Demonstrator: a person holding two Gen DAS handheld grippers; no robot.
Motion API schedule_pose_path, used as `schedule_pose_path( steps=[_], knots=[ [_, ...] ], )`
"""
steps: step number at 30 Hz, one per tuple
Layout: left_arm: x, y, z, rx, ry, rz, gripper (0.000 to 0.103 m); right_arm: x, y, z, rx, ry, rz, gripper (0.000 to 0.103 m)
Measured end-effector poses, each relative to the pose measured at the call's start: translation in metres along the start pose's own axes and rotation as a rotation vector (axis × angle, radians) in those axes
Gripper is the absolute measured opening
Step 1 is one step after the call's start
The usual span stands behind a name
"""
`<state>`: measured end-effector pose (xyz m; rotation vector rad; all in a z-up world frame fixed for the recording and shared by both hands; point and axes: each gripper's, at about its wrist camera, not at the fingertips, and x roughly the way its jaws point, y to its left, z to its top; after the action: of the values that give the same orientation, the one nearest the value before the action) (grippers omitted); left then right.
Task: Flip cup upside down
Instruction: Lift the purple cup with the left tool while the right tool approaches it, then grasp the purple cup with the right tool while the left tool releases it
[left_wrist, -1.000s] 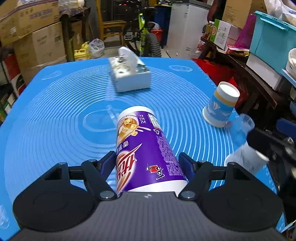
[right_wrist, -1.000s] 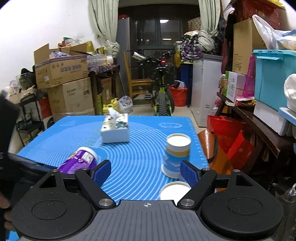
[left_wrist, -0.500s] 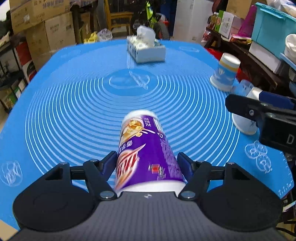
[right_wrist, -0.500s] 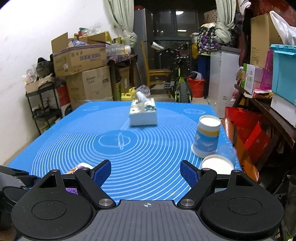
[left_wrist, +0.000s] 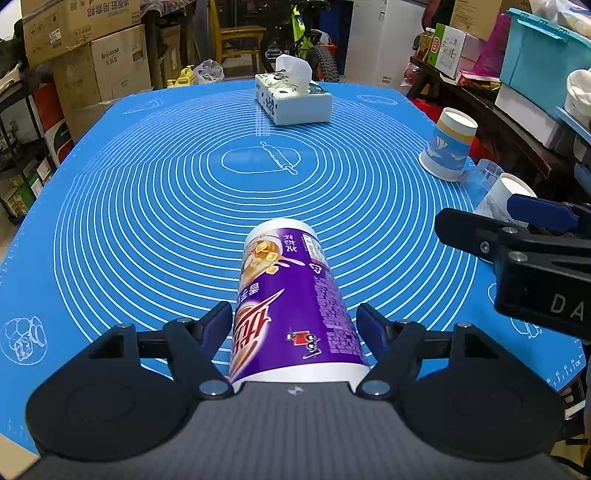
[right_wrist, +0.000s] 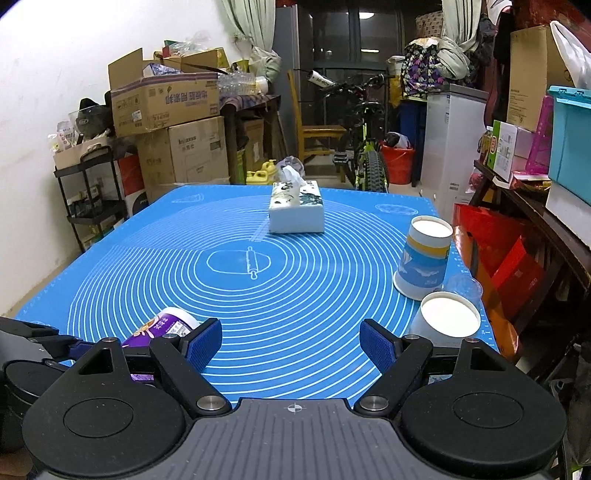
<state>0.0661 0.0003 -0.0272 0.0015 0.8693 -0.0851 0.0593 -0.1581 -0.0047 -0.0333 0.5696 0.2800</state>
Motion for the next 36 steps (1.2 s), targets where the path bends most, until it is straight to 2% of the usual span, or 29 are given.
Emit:
schedule_pose_path(
  steps=[14, 19, 21, 22, 27, 32, 36],
  knots=[
    [-0.023, 0.015, -0.003, -0.039, -0.046, 0.018, 0.085, -0.006, 0.014, 0.008, -0.017, -0.004, 0.014, 0.084],
    [-0.04, 0.024, -0.003, -0.065, -0.085, 0.022, 0.086, -0.008, 0.02, 0.013, -0.022, 0.005, 0.03, 0.084],
    [-0.047, 0.027, -0.002, -0.07, -0.101, 0.028, 0.093, -0.006, 0.023, 0.017, -0.023, 0.02, 0.045, 0.084],
    [-0.05, 0.029, -0.002, -0.07, -0.108, 0.041, 0.094, -0.005, 0.024, 0.019, -0.021, 0.03, 0.056, 0.085],
    [-0.059, 0.046, -0.001, -0.093, -0.142, 0.09, 0.094, 0.01, 0.031, 0.029, 0.027, 0.113, 0.14, 0.085],
    [-0.059, 0.073, -0.001, -0.131, -0.155, 0.162, 0.095, 0.041, 0.041, 0.039, 0.095, 0.256, 0.246, 0.085],
    [-0.053, 0.092, -0.001, -0.155, -0.155, 0.223, 0.095, 0.07, 0.055, 0.039, 0.123, 0.376, 0.285, 0.085]
  ],
)
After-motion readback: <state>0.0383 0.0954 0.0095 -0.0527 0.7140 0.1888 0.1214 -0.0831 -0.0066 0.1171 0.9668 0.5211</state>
